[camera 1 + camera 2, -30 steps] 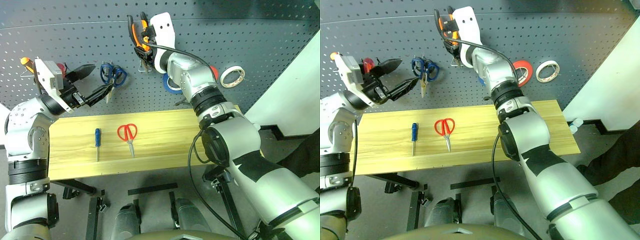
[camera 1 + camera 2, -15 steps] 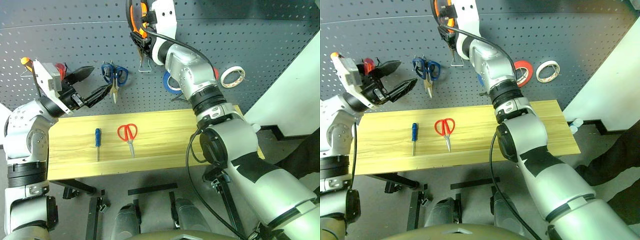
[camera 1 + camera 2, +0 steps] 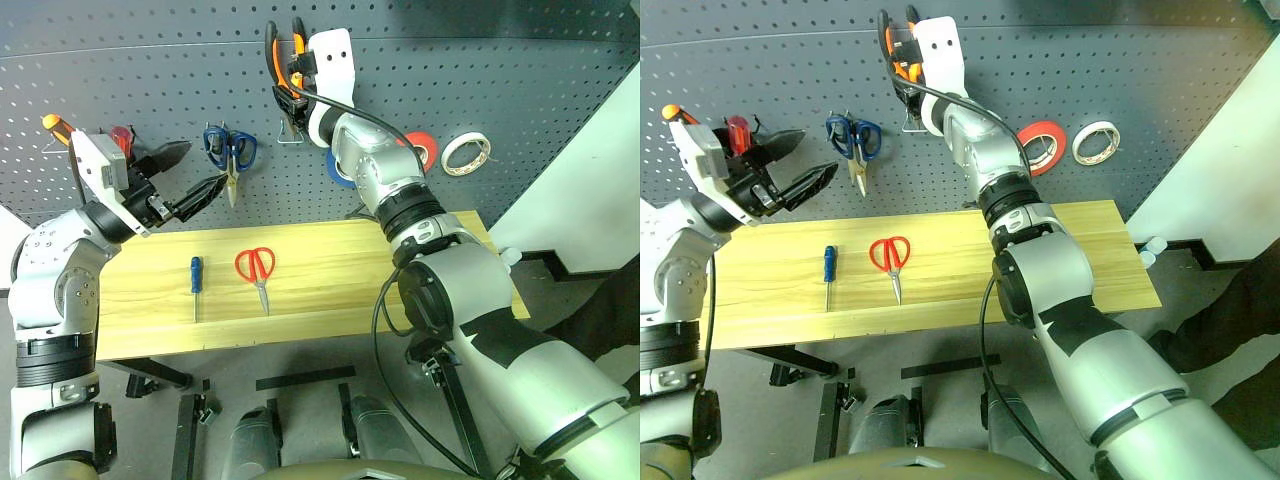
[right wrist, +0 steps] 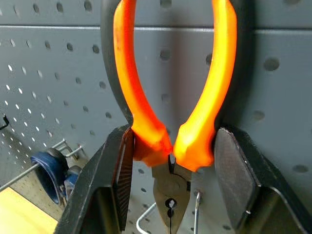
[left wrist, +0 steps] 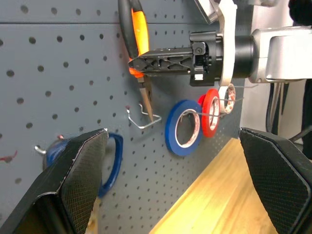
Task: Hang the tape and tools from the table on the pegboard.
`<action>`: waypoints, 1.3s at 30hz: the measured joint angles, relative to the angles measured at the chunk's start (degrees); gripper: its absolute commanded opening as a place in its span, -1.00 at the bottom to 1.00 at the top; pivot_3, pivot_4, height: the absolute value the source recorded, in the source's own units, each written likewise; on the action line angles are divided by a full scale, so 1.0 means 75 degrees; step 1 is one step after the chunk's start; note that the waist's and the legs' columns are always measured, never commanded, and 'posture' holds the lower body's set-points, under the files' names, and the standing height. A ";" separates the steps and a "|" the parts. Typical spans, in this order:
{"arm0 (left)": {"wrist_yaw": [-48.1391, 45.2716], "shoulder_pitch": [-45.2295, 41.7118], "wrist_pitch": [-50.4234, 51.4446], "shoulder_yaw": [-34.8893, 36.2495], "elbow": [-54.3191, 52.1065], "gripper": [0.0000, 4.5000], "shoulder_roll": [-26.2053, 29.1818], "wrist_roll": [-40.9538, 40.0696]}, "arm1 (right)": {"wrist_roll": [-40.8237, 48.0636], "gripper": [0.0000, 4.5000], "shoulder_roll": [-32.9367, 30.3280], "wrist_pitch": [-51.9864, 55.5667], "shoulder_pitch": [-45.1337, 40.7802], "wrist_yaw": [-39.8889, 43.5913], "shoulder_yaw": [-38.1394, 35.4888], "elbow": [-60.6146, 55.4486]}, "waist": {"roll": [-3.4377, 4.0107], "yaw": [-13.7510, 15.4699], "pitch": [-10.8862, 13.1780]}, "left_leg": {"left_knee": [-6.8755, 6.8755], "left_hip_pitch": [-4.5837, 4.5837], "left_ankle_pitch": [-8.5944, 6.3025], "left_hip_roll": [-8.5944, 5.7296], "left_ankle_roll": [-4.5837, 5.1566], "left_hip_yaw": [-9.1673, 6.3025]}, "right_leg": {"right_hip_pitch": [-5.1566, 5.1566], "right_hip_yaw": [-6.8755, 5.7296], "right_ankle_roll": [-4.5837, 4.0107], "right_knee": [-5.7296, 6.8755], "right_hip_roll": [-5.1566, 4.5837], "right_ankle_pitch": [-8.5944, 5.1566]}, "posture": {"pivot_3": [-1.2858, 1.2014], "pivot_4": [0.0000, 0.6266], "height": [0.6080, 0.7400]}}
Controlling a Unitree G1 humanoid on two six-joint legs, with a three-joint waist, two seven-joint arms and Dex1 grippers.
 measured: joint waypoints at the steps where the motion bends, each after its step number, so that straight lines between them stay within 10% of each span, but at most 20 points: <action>1: 0.0023 0.0003 0.0022 0.0000 -0.0032 1.00 0.0000 -0.0003 | 0.0000 -0.07 0.0000 0.0000 0.0000 0.0000 0.0000 0.0015 | 0.0002 0.0006 0.0003 | 0.0000 0.0000 0.0000 0.0000 0.0001 -0.0001 | 0.0001 0.0000 0.0000 0.0000 0.0000 0.0000 | 0.13 -0.47 1.00; 3: 0.0062 0.0003 0.0034 -0.0001 -0.0051 1.00 -0.0001 -0.0004 | -0.0001 -0.07 0.0002 0.0005 0.0000 -0.0004 0.0000 0.0029 | 0.0008 0.0014 0.0007 | 0.0000 0.0001 -0.0002 0.0000 0.0003 -0.0001 | 0.0001 0.0000 0.0000 -0.0001 0.0000 0.0000 | 0.13 -0.45 1.00; 11: 0.0135 0.0016 0.0066 -0.0018 -0.0085 1.00 -0.0043 -0.0003 | 0.0002 0.99 0.0122 0.0193 0.0027 -0.0024 0.0003 0.0133 | 0.0020 0.0083 0.0017 | -0.0002 0.0018 -0.0011 0.0000 0.0020 0.0000 | 0.0014 0.0001 -0.0002 -0.0014 0.0001 -0.0001 | 0.13 -0.44 1.00; 21: 0.0156 0.0094 0.0064 -0.0040 -0.0110 1.00 -0.0062 -0.0003 | 0.0310 0.99 -0.0363 0.1362 0.0335 0.0507 -0.0004 -0.1610 | 0.0028 0.0226 0.0027 | -0.0007 0.0057 -0.0026 0.0001 0.0046 -0.0008 | 0.0055 0.0005 -0.0004 -0.0022 0.0002 -0.0002 | 0.13 -0.47 1.00; 29: 0.0671 0.0928 0.0792 -0.0021 -0.0826 1.00 -0.0112 -0.0123 | 0.1952 0.99 -0.2411 0.5158 0.2543 0.2780 0.0411 -0.6959 | 0.0028 0.0442 0.0027 | -0.0011 0.0018 -0.0054 0.0003 0.0096 -0.0044 | 0.0043 -0.0001 -0.0004 -0.0048 -0.0001 -0.0002 | 0.11 -0.47 1.00; 39: 0.2619 0.1315 0.1945 -0.0775 -0.1991 1.00 -0.0505 0.0618 | 0.3324 0.99 -0.4541 0.6280 0.4741 0.5436 0.0702 -0.8783 | 0.0032 0.0454 0.0029 | -0.0010 0.0019 -0.0063 -0.0002 0.0113 -0.0060 | 0.0067 -0.0002 -0.0003 -0.0110 0.0015 -0.0002 | 0.10 -0.47 1.00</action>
